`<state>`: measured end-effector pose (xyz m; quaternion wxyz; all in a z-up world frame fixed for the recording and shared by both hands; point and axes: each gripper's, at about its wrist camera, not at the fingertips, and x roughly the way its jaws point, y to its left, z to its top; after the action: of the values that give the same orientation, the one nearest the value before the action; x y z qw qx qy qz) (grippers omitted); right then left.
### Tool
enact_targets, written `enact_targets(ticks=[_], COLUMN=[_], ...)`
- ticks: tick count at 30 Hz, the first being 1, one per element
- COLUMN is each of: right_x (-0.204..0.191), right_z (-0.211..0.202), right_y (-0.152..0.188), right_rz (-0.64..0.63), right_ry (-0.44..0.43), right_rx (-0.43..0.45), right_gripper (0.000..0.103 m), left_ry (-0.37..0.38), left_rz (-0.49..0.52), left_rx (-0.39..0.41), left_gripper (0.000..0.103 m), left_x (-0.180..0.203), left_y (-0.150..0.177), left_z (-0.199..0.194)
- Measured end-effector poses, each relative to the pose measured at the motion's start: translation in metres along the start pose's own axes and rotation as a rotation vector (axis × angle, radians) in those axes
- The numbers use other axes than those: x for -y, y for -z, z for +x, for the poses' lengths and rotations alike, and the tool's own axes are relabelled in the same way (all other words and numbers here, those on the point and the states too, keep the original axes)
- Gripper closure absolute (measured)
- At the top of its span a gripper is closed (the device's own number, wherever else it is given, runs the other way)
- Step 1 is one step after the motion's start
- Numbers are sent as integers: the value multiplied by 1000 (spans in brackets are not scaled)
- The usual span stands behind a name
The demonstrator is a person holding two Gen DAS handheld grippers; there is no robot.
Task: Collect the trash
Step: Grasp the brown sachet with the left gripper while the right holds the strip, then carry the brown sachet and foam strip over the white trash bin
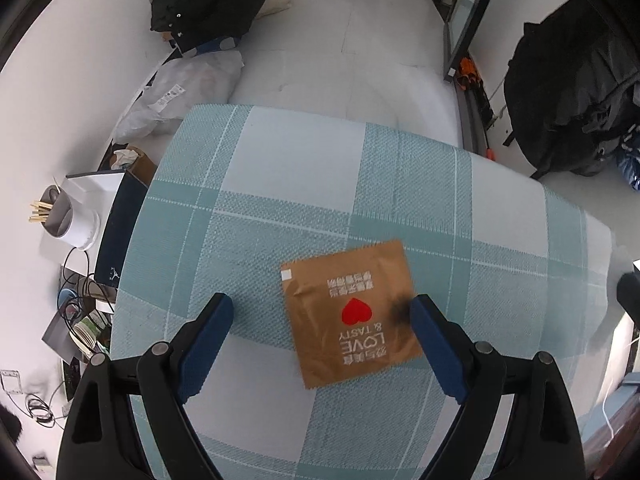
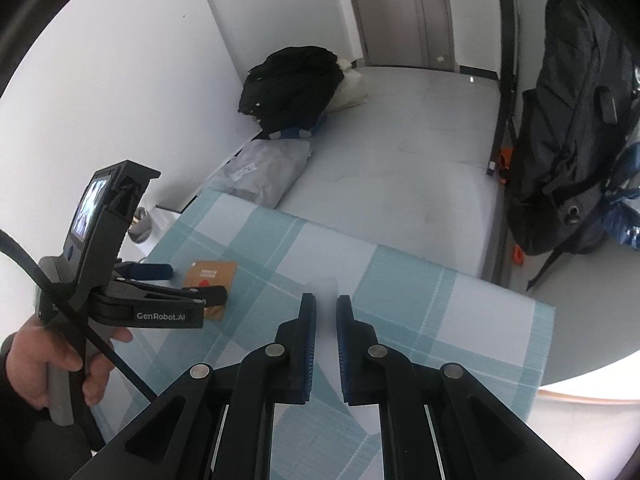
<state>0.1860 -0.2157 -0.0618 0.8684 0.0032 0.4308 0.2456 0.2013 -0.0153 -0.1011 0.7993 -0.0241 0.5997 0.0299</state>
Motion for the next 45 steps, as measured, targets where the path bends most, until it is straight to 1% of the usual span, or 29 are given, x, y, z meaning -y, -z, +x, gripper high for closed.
enact_targets(ticks=[4,6,7,9,11,13,14,18,27,32,35,40,45], right_x=[0,-2,-1,-1,-1,-1,-2,-3,-1,-2,-3,-4,-8], right_z=[-4,-5,-6,-6,-7,-8,-7,-8,-8,-8,-9,-12,-14], right_y=[0,1,1,1,1,2,2,2,2,2,2,4,7], right_rz=[-5,-11,-10,-10,-10,-11,-13,-19,-15,-16,-11,-9,2], right_ry=[-3,1,0,1,4,6,8,12,23,25,23,29,31], right_rx=[8,9,8,10,11,11,10,8,9,12,16,24,27], right_gripper=[94,94,94,94,94,93,93,93,93,93,93,92,92], left_ry=[1,3,6,11,19,25,28,42,54,81,69,94,153], left_rz=[23,22,23,39,63,84,87,82,78,57,73,60,21], left_rx=[32,33,34,44,54,61,62,60,54,40,35,30,24], left_gripper=[15,15,17,22,35,43,47,53,57,59,61,64,65], left_x=[6,7,7,8,14,18,18,19,16,9,10,4,-7], left_y=[2,2,2,3,4,5,5,3,5,8,12,17,22], left_z=[0,1,1,-1,-4,-5,-6,-7,-8,-9,-9,-14,-20])
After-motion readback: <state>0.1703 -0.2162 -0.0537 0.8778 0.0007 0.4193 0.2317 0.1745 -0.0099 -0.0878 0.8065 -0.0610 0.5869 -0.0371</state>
